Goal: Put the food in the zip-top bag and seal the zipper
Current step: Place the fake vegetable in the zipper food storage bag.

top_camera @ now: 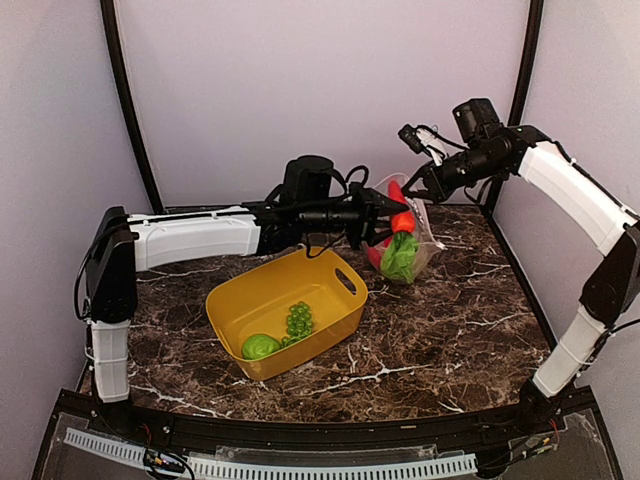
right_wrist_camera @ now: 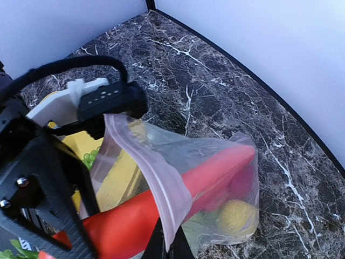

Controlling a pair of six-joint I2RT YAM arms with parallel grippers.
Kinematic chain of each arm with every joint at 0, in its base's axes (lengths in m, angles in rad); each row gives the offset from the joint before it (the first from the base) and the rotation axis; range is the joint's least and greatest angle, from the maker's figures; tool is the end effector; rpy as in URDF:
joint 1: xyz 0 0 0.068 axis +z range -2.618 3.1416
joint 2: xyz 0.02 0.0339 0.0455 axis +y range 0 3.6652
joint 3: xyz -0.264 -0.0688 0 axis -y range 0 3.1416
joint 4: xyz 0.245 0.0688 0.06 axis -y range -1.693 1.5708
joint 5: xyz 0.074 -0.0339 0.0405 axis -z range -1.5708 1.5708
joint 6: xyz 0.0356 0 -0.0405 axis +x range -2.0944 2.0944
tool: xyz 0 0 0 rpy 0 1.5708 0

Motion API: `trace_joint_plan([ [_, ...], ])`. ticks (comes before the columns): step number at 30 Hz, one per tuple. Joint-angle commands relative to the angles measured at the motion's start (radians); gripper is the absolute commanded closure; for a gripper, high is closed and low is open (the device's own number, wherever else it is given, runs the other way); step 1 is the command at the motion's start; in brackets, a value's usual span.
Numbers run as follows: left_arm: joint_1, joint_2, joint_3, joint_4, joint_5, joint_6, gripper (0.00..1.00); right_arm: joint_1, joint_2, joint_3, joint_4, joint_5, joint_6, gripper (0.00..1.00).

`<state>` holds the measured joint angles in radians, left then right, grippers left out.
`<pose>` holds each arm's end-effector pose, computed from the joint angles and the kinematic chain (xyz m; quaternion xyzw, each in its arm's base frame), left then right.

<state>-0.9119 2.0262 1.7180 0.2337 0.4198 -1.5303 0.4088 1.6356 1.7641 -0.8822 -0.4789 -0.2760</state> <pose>0.2910 -0.3995 0.3255 -0.0831 0.7260 -0.6774 0.0845 0.3141 0.1539 0.3956 -0.3881 0.8081 0.2428 0.3706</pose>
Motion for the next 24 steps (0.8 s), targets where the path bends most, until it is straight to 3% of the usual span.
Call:
trace_joint_plan([
  [1, 0.012, 0.028, 0.04, 0.097, -0.105, -0.089, 0.88, 0.016, -0.048, -0.003, 0.01, -0.081, 0.009, 1.0],
  [9, 0.018, 0.048, -0.019, 0.172, -0.197, -0.195, 0.78, 0.015, -0.063, -0.004, 0.008, -0.115, 0.023, 1.0],
  [13, 0.018, 0.05, -0.049, 0.223, -0.239, -0.254, 0.56, 0.016, -0.057, -0.012, 0.005, -0.131, 0.027, 1.0],
  [14, 0.018, 0.051, -0.056, 0.231, -0.245, -0.273, 0.43, 0.015, -0.057, -0.012, 0.005, -0.133, 0.027, 1.0],
  [17, 0.018, 0.05, -0.059, 0.263, -0.243, -0.294, 0.24, 0.016, -0.054, -0.006, 0.003, -0.118, 0.028, 1.0],
  [18, 0.017, 0.047, -0.059, 0.264, -0.233, -0.294, 0.1, 0.015, -0.053, -0.004, 0.003, -0.107, 0.028, 1.0],
  [20, 0.012, 0.036, -0.058, 0.259, -0.22, -0.286, 0.02, 0.013, -0.047, 0.003, 0.004, -0.08, 0.026, 1.0],
  [24, -0.008, 0.007, -0.053, 0.246, -0.196, -0.244, 0.01, -0.002, -0.024, 0.013, 0.004, -0.055, 0.035, 1.0],
])
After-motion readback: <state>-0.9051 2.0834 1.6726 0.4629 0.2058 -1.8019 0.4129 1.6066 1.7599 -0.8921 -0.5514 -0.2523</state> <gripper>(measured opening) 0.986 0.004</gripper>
